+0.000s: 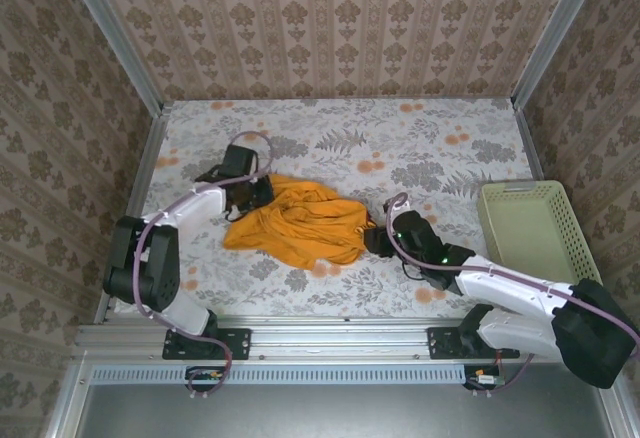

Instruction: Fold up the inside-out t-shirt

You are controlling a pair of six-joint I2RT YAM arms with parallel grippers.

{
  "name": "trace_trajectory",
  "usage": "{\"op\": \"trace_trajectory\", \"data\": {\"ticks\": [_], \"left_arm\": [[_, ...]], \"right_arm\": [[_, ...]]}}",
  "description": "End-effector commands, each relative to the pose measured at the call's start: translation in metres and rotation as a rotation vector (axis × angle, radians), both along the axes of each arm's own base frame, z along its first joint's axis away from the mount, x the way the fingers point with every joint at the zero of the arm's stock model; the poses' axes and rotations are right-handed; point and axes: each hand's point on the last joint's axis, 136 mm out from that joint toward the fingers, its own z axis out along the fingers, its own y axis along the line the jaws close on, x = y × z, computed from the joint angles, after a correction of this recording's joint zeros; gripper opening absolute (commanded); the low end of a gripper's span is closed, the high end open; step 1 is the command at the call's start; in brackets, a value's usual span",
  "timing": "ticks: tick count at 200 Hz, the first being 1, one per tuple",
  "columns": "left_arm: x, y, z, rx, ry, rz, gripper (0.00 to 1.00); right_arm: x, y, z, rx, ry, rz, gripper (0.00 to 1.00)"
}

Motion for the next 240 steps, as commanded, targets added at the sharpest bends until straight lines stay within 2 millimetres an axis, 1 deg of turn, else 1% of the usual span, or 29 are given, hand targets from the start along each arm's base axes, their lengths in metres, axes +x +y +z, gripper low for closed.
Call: {"op": "trace_trajectory", "data": {"ticks": [1, 15, 23, 33, 47, 58, 78, 80, 82, 86, 96, 108, 122, 141, 159, 178, 188, 195, 204, 210, 216, 228, 230, 233, 240], "left_arm": [[-0.007, -0.017, 0.012, -0.087, -0.038, -0.008, 0.0], [-0.011, -0.018, 0.017, -0.09, -0.058, -0.011, 0.0], [-0.013, -0.018, 0.019, -0.088, -0.067, -0.012, 0.0], [-0.013, -0.018, 0.024, -0.095, -0.081, -0.015, 0.0], [-0.015, -0.021, 0.03, -0.111, -0.095, -0.019, 0.0], [-0.018, -0.024, 0.033, -0.123, -0.1, -0.023, 0.0], [-0.021, -0.027, 0.036, -0.133, -0.106, -0.027, 0.0], [-0.021, -0.027, 0.036, -0.135, -0.106, -0.027, 0.0], [-0.021, -0.027, 0.037, -0.137, -0.108, -0.027, 0.0], [-0.022, -0.027, 0.037, -0.14, -0.108, -0.026, 0.0], [-0.023, -0.027, 0.039, -0.148, -0.11, -0.025, 0.0], [-0.025, -0.028, 0.041, -0.156, -0.113, -0.028, 0.0], [-0.027, -0.029, 0.043, -0.166, -0.113, -0.031, 0.0], [-0.028, -0.031, 0.046, -0.171, -0.113, -0.037, 0.0], [-0.03, -0.031, 0.047, -0.172, -0.113, -0.04, 0.0], [-0.032, -0.03, 0.049, -0.174, -0.114, -0.039, 0.0], [-0.032, -0.03, 0.05, -0.174, -0.117, -0.038, 0.0], [-0.032, -0.029, 0.05, -0.172, -0.118, -0.037, 0.0], [-0.032, -0.028, 0.051, -0.168, -0.124, -0.033, 0.0], [-0.031, -0.027, 0.051, -0.164, -0.125, -0.032, 0.0], [-0.031, -0.025, 0.05, -0.158, -0.123, -0.029, 0.0], [-0.03, -0.022, 0.049, -0.149, -0.115, -0.024, 0.0], [-0.029, -0.021, 0.049, -0.148, -0.115, -0.022, 0.0], [-0.029, -0.021, 0.048, -0.145, -0.113, -0.022, 0.0], [-0.027, -0.019, 0.048, -0.139, -0.112, -0.021, 0.0]], "right_arm": [[0.006, 0.002, 0.039, -0.058, -0.065, 0.015, 0.74], [0.007, 0.006, 0.06, -0.136, -0.11, 0.046, 0.82], [0.007, 0.012, 0.067, -0.171, -0.117, 0.073, 0.85], [0.01, 0.018, 0.069, -0.203, -0.095, 0.094, 0.86], [0.015, 0.032, 0.068, -0.231, -0.062, 0.122, 0.86], [0.018, 0.046, 0.063, -0.243, -0.034, 0.149, 0.86], [0.018, 0.077, 0.052, -0.246, 0.013, 0.232, 0.83], [0.018, 0.081, 0.054, -0.239, 0.011, 0.243, 0.82], [0.017, 0.085, 0.047, -0.249, 0.028, 0.255, 0.82], [0.017, 0.092, 0.043, -0.251, 0.039, 0.277, 0.81], [0.016, 0.105, 0.037, -0.256, 0.051, 0.312, 0.79], [0.017, 0.117, 0.029, -0.258, 0.066, 0.338, 0.75], [0.021, 0.125, 0.018, -0.266, 0.087, 0.351, 0.7], [0.027, 0.132, 0.003, -0.294, 0.11, 0.358, 0.67], [0.039, 0.132, -0.01, -0.343, 0.113, 0.324, 0.65], [0.051, 0.133, -0.017, -0.368, 0.116, 0.299, 0.59], [0.055, 0.133, -0.019, -0.365, 0.116, 0.288, 0.55], [0.058, 0.133, -0.021, -0.365, 0.118, 0.281, 0.5], [0.061, 0.13, -0.02, -0.368, 0.116, 0.268, 0.39], [0.063, 0.13, -0.017, -0.367, 0.107, 0.264, 0.28], [0.063, 0.129, -0.01, -0.362, 0.095, 0.262, 0.18], [0.063, 0.127, 0.008, -0.34, 0.054, 0.267, 0.04], [0.062, 0.127, 0.009, -0.339, 0.052, 0.269, 0.03], [0.061, 0.127, 0.016, -0.328, 0.038, 0.274, 0.0], [0.059, 0.126, 0.03, -0.307, 0.014, 0.279, 0.0]]}}
